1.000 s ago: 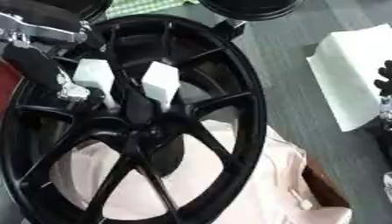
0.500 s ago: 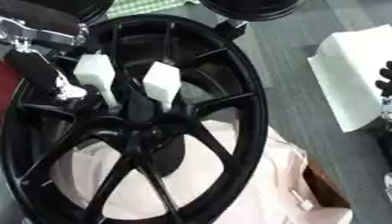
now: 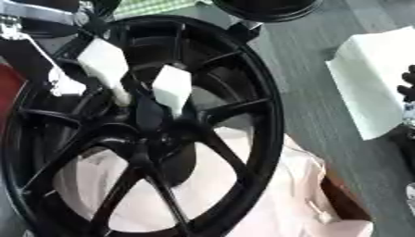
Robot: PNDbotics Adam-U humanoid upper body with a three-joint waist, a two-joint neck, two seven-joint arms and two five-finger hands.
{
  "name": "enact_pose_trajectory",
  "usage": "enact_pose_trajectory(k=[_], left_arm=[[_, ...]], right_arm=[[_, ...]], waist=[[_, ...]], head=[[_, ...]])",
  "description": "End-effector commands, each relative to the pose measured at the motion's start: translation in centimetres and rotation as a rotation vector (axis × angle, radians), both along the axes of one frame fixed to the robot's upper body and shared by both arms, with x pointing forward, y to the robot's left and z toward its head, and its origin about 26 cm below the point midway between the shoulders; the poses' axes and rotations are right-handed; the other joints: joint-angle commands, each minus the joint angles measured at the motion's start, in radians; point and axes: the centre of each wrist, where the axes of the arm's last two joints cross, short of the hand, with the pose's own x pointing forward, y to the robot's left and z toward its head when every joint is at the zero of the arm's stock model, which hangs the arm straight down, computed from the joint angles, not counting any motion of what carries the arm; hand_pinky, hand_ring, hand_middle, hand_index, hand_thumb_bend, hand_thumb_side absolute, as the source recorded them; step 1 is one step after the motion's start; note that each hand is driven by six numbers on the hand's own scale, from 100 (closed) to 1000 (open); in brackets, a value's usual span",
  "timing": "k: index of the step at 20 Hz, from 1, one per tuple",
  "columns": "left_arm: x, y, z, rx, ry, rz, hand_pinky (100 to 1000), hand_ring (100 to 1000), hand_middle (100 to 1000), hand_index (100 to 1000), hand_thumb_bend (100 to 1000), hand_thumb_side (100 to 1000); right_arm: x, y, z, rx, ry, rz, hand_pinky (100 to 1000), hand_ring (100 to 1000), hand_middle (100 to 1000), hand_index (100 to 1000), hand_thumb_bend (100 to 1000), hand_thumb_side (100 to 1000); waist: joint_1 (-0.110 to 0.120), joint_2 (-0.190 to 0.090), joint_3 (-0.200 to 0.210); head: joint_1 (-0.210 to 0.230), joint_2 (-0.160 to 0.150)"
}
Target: Pull the pin out of the wheel hub.
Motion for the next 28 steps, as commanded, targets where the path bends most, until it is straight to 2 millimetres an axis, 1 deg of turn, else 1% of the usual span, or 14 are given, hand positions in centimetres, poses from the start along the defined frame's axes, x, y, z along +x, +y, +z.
enact_pose_trajectory(k=[1,3,6,9,12,14,16,17,19,20,21,22,26,28], left_arm=[[-1.4,3.2,4.1,-0.242,-0.107,0.078,607,457,218,362,100,277],[-0.6,5.7,4.7,-0.411,-0.149,0.202,602,457,212,364,100,292],[1.4,9.9,4.2,-0.590,-0.211,0.457,598,456,209,366,100,301],[3.1,13.6,2.7,-0.643,-0.272,0.682,603,466,225,386,100,296],[4.2,16.3,0.9,-0.614,-0.301,0.835,629,487,268,426,100,284],[4.8,17.5,-0.5,-0.558,-0.286,0.897,660,520,333,491,100,265],[5.3,18.5,-2.0,-0.505,-0.228,0.911,716,586,434,598,100,240],[5.5,18.8,-2.7,-0.479,-0.183,0.903,766,664,540,731,100,219],[5.7,19.4,-3.9,-0.424,-0.074,0.866,880,836,759,882,100,566],[5.8,19.7,-4.4,-0.383,-0.008,0.845,940,896,821,923,156,763],[5.8,20.0,-4.8,-0.333,0.046,0.834,962,915,833,930,281,824],[5.8,20.3,-4.9,-0.287,0.079,0.838,983,931,843,935,366,845],[5.5,20.8,-4.9,-0.240,0.104,0.862,979,931,838,934,305,885],[5.4,20.8,-4.7,-0.255,0.091,0.864,965,920,826,925,229,868]], right_arm=[[-0.3,-0.2,0.8,-0.010,-0.027,0.001,821,854,807,914,100,564],[-0.3,-0.2,0.7,-0.011,-0.027,-0.002,821,854,807,914,100,564],[-0.4,-0.3,0.7,-0.013,-0.027,-0.006,821,854,807,914,100,564],[-0.4,-0.3,0.8,-0.015,-0.032,-0.007,821,854,807,914,100,564],[-0.4,-0.4,0.9,-0.018,-0.038,-0.007,822,854,806,913,100,563],[-0.3,-0.4,0.9,-0.018,-0.042,-0.006,822,853,806,913,100,563],[-0.3,-0.4,1.0,-0.017,-0.046,-0.005,822,853,806,913,100,564],[-0.3,-0.4,1.0,-0.016,-0.047,-0.005,822,853,806,913,100,564],[-0.3,-0.5,1.0,-0.014,-0.049,-0.004,822,853,806,913,100,564],[-0.3,-0.5,1.1,-0.013,-0.050,-0.004,822,853,806,913,100,564],[-0.3,-0.5,1.1,-0.012,-0.050,-0.004,822,853,806,913,100,564],[-0.3,-0.4,1.1,-0.011,-0.050,-0.004,822,853,806,913,100,564],[-0.3,-0.5,1.1,-0.012,-0.053,-0.006,822,853,805,913,100,563],[-0.3,-0.6,1.1,-0.012,-0.055,-0.007,822,853,805,913,100,564]], waist=[[-0.005,-0.025,0.005],[-0.006,-0.026,0.009],[-0.005,-0.027,0.015],[-0.007,-0.026,0.019],[-0.008,-0.026,0.021],[-0.010,-0.026,0.022],[-0.011,-0.025,0.021],[-0.012,-0.025,0.020],[-0.012,-0.024,0.019],[-0.012,-0.024,0.018],[-0.012,-0.023,0.018],[-0.012,-0.023,0.018],[-0.014,-0.025,0.018],[-0.014,-0.025,0.019]], head=[[-0.007,-0.005],[-0.009,-0.004],[-0.012,-0.003],[-0.014,-0.001],[-0.013,-0.004],[-0.013,-0.008],[-0.012,-0.012],[-0.013,-0.013],[-0.012,-0.016],[-0.013,-0.018],[-0.014,-0.019],[-0.015,-0.020],[-0.017,-0.018],[-0.017,-0.017]])
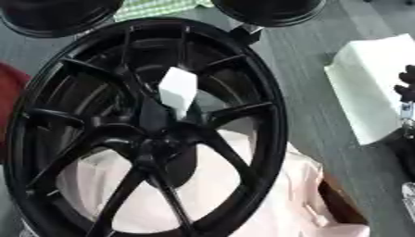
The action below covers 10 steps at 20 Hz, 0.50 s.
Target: Pull the pin out of the wheel hub.
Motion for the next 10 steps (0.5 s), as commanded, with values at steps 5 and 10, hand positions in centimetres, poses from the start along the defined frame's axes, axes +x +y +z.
enact_pose_trajectory(k=[5,10], left_arm=[[-1.7,0.9,3.0,-0.107,-0.217,0.079,836,804,684,827,100,628],[-3.5,-2.6,4.5,-0.514,-0.653,-0.062,750,733,616,812,100,632]], right_arm=[[-0.2,-0.3,1.0,-0.020,-0.032,0.002,822,853,805,912,100,563],[-0.3,-0.4,1.0,-0.021,-0.040,0.002,822,852,804,911,100,562]], waist=[[-0.002,-0.026,0.002],[-0.008,-0.026,0.001]], head=[[-0.007,-0.007],[-0.005,-0.006]])
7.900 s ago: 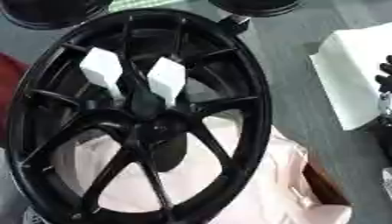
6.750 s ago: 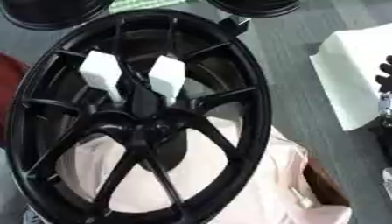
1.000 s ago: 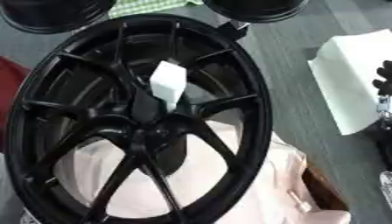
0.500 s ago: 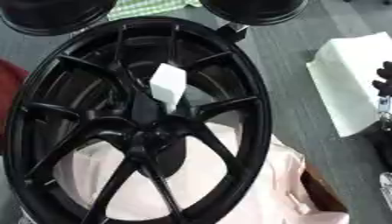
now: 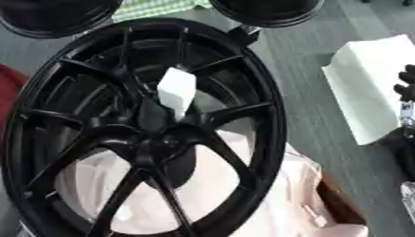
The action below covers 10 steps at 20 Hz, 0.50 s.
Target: Pull the pin out of the wheel hub.
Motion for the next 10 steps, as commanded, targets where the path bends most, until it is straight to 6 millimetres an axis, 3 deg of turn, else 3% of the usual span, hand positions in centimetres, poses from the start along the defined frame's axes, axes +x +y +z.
enact_pose_trajectory(k=[1,4,10], left_arm=[[-2.0,-1.5,2.2,-0.230,-0.296,-0.077,745,728,612,813,100,633],[-3.3,-3.8,1.6,-0.387,-0.442,-0.164,731,718,605,813,100,645],[-6.3,-8.3,-1.7,-0.720,-0.535,-0.382,724,728,622,829,100,683]], right_arm=[[-0.2,-0.3,1.0,-0.025,-0.034,0.004,822,852,804,911,100,561],[-0.2,-0.3,1.0,-0.024,-0.039,0.004,822,852,803,911,100,561],[-0.1,-0.4,1.3,-0.022,-0.061,0.000,821,850,802,909,100,560]], waist=[[-0.003,-0.026,-0.001],[-0.004,-0.024,-0.004],[-0.009,-0.020,-0.010]], head=[[0.001,-0.006],[0.001,-0.005],[0.008,-0.012]])
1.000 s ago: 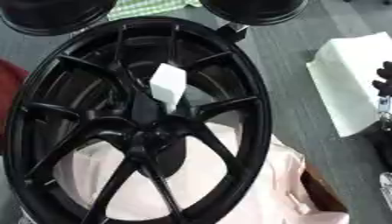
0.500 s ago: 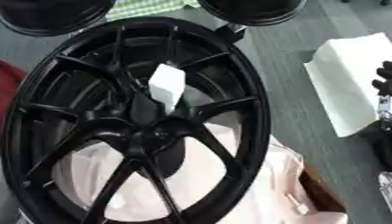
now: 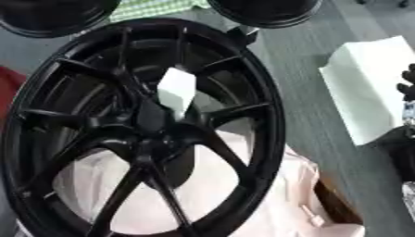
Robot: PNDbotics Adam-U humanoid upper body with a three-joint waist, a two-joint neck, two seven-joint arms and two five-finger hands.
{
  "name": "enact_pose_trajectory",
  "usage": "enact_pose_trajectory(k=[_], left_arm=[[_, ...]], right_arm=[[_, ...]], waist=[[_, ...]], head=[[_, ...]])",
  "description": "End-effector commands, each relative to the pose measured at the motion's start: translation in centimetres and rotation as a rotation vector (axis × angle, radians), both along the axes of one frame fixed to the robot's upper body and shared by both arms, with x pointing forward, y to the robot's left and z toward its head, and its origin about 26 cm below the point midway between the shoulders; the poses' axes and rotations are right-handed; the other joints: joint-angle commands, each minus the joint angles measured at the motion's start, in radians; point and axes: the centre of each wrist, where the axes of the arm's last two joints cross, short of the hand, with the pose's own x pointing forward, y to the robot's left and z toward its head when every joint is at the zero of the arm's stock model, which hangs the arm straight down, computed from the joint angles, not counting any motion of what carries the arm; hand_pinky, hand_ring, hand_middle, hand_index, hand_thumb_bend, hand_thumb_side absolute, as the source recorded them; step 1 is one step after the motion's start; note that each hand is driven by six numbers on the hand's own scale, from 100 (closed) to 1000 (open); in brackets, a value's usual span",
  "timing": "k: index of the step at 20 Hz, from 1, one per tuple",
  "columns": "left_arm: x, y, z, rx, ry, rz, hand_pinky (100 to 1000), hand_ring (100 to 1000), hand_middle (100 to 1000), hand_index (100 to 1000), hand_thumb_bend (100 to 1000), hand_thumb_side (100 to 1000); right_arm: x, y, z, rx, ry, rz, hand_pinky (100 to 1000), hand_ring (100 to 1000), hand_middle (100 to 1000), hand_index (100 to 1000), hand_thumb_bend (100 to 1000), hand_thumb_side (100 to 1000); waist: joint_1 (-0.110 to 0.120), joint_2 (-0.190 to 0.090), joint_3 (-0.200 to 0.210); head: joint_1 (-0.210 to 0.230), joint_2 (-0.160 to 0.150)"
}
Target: Pull the pin out of the wheel hub.
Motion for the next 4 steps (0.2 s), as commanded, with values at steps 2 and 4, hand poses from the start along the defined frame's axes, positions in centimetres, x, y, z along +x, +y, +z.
enact_pose_trajectory(k=[2,4], left_arm=[[-2.9,-2.0,-0.3,-0.145,-0.104,-0.119,724,730,626,832,100,686],[-3.5,-2.4,-1.0,-0.190,-0.114,-0.139,723,733,640,833,100,692]], right_arm=[[-0.2,-0.4,1.2,-0.024,-0.047,0.002,821,850,802,909,100,560],[-0.1,-0.4,1.3,-0.026,-0.055,0.003,821,849,800,906,100,557]], waist=[[-0.005,-0.019,-0.003],[-0.009,-0.018,-0.004]], head=[[0.008,-0.014],[0.011,-0.015]])
